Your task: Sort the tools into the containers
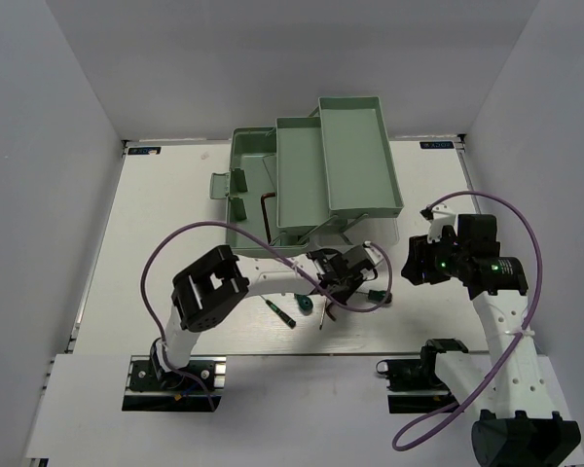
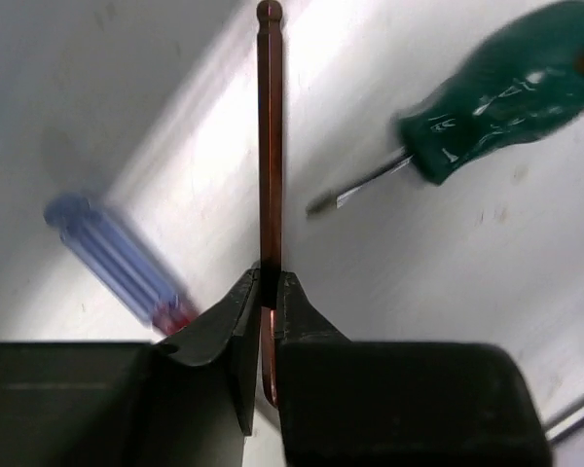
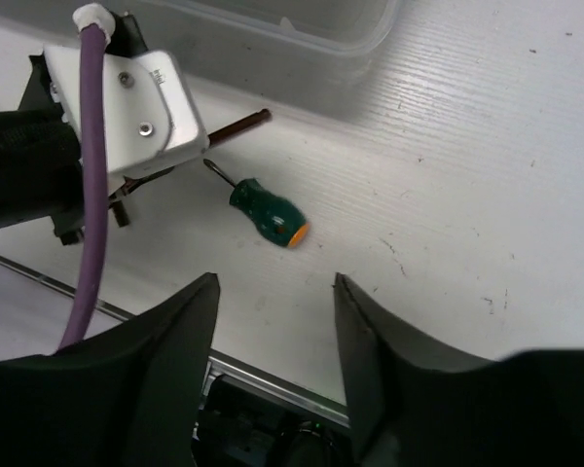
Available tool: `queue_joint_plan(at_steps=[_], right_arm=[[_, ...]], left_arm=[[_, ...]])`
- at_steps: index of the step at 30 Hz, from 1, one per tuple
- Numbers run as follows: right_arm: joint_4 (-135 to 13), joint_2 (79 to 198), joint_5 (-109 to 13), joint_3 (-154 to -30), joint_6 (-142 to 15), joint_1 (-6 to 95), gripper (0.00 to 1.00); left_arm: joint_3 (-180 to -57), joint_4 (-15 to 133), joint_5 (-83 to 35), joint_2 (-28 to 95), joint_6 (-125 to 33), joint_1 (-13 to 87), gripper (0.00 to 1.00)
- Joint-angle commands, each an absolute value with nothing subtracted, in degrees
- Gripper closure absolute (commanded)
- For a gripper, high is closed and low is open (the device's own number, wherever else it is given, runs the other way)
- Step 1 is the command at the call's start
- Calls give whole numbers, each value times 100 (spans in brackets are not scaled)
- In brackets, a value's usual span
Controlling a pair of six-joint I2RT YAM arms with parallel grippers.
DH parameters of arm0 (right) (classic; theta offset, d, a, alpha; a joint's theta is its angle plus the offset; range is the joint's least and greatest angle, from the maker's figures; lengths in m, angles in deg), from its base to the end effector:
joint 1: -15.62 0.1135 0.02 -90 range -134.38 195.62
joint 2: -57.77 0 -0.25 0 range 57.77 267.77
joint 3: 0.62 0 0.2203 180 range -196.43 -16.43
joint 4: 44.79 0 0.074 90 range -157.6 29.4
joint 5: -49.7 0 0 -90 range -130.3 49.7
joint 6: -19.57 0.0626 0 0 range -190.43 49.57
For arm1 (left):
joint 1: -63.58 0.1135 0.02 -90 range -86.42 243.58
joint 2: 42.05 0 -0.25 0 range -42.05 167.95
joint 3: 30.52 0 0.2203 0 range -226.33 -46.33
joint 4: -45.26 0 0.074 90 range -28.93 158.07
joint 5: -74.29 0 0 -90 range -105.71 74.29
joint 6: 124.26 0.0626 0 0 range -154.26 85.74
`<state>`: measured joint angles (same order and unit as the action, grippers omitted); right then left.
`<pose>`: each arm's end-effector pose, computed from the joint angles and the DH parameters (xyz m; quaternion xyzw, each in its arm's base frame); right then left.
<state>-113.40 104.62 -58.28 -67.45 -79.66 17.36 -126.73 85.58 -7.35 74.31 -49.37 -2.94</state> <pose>0.1437 0.0237 0.2709 -0.1433 0.9145 0.1231 0.3577 0.1696 -0.3677 0.1433 0.4016 0.8770 -0.1128 0.2384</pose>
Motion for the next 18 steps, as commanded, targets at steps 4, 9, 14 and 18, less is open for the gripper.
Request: queue_joint_plan(at_steps=[4,9,14,18], right_arm=[[-11483,10382,-5858,-6714,-8097,1659,40],[-11501,10242,-5885,-6591,-8106,1624,40],[-11518,10154,-5972,-6459,-8343,1632,42],[-11649,10075,-6464,-6433,-8834,1641,100]], left_arm=[[-12491,9077,-1280,6362,-5025,-339,100],[-12551,9253,-1052,5168,-5078,-278,100],[-12552,9472,-535,4147,-5209,-225,100],[-12403,9832,718,2996,-5648,-120,100]])
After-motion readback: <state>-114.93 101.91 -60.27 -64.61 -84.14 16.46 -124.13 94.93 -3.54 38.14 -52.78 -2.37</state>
